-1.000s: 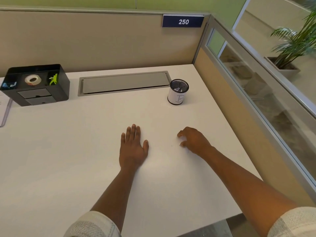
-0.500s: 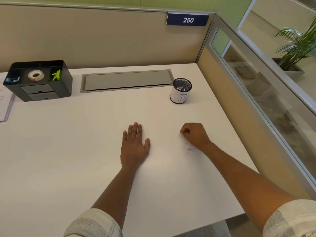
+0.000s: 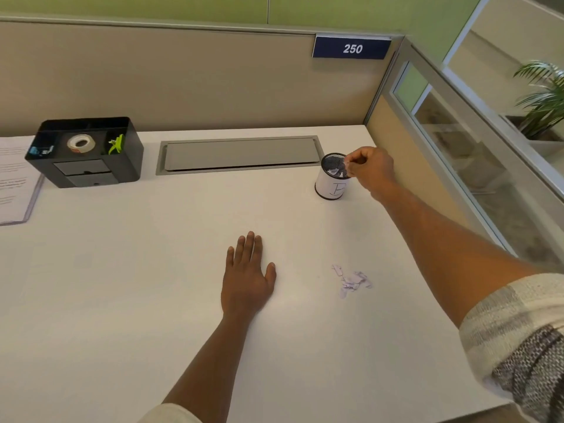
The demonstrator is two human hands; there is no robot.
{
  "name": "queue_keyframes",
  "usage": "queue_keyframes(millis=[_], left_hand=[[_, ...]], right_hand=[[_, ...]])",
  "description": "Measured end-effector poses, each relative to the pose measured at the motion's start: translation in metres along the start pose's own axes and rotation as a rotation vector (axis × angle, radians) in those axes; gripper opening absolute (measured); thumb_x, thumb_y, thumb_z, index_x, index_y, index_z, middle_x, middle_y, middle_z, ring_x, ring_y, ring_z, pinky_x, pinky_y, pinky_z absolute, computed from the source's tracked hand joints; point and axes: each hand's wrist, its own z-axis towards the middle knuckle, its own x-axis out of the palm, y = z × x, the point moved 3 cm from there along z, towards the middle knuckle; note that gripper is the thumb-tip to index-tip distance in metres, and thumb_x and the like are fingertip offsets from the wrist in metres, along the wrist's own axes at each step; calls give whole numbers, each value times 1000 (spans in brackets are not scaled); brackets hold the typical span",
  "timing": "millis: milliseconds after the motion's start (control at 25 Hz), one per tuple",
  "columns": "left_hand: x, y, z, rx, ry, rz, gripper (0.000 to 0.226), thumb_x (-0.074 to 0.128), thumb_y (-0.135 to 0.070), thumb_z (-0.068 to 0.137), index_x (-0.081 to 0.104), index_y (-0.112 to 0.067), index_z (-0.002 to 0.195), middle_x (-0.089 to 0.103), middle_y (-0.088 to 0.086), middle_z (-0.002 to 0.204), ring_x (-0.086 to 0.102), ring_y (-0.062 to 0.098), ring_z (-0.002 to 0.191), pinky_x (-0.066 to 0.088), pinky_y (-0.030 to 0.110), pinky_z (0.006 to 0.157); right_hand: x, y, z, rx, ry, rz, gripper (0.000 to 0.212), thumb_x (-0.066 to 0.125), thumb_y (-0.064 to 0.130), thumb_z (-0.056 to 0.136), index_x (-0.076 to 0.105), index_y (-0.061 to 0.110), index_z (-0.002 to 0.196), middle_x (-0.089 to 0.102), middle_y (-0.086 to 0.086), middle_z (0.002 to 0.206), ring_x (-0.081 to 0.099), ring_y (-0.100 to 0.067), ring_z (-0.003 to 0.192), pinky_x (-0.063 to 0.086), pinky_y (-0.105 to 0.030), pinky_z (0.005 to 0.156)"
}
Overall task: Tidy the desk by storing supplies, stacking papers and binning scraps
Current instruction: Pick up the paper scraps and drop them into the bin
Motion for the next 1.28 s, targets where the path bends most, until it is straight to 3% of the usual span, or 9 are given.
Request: queue_keyframes(millis=[200,400,560,680,800,920,1000,1160,1280], left_hand=[[0,0,1,0,2,-3,69,32,-45,100,17,-14,159,7,1,168,2,16,155,5,40,127],[-1,0,2,-11,16,-11,69,33,-45,100,16,-15,160,7,0,168,2,16,155,4,40,127],[-1,1,2,-13,23,2,69,30,-46,100,13,-16,160,4,-1,168,-1,15,155,2,39,127],[-1,1,1,-18,29,3,70,31,-46,100,14,-15,160,5,0,168,0,15,155,2,39,127],[-1,1,2,-22,40,0,70,31,-46,100,13,-16,160,4,0,168,0,16,155,2,39,127],[-1,1,2,-24,52,2,70,30,-46,100,11,-16,160,3,-1,168,-1,16,155,1,39,127],[-2,1,2,-21,45,-2,70,31,-46,100,13,-15,160,5,0,168,1,16,155,2,39,127],[-4,0,1,-18,48,-8,69,32,-45,101,13,-15,160,6,0,168,2,17,155,2,39,127],[-4,-1,0,-15,60,-8,69,31,-45,101,12,-15,160,4,0,168,0,17,155,1,39,127]], right_hand=[[8,7,36,-35,14,-145,22,65,-1,79,75,13,93,63,5,75,56,-9,66,43,-5,53],[15,0,41,9,84,-146,30,58,-6,83,72,11,104,67,-5,97,60,-18,84,50,-25,66],[9,5,28,19,22,-65,27,54,-7,84,73,7,99,66,-4,88,64,-22,81,59,-41,81],[9,2,-2,-34,59,-64,22,55,-4,84,73,7,91,66,-2,79,62,-19,70,59,-38,78],[12,-23,-46,-75,223,-196,19,61,-1,84,74,9,91,70,0,86,59,-8,67,52,-29,77],[11,-62,-94,-44,401,-350,20,70,2,81,73,12,98,72,-4,101,63,-16,89,44,-21,80],[5,-84,-121,11,505,-412,37,77,6,77,68,13,111,67,-5,112,58,-16,93,39,-18,78],[-5,-106,-163,17,592,-588,63,79,15,71,58,18,130,55,-6,123,53,-22,110,44,-30,92],[1,-109,-190,-28,507,-605,49,71,8,74,63,20,121,54,-6,120,53,-28,110,50,-38,89]])
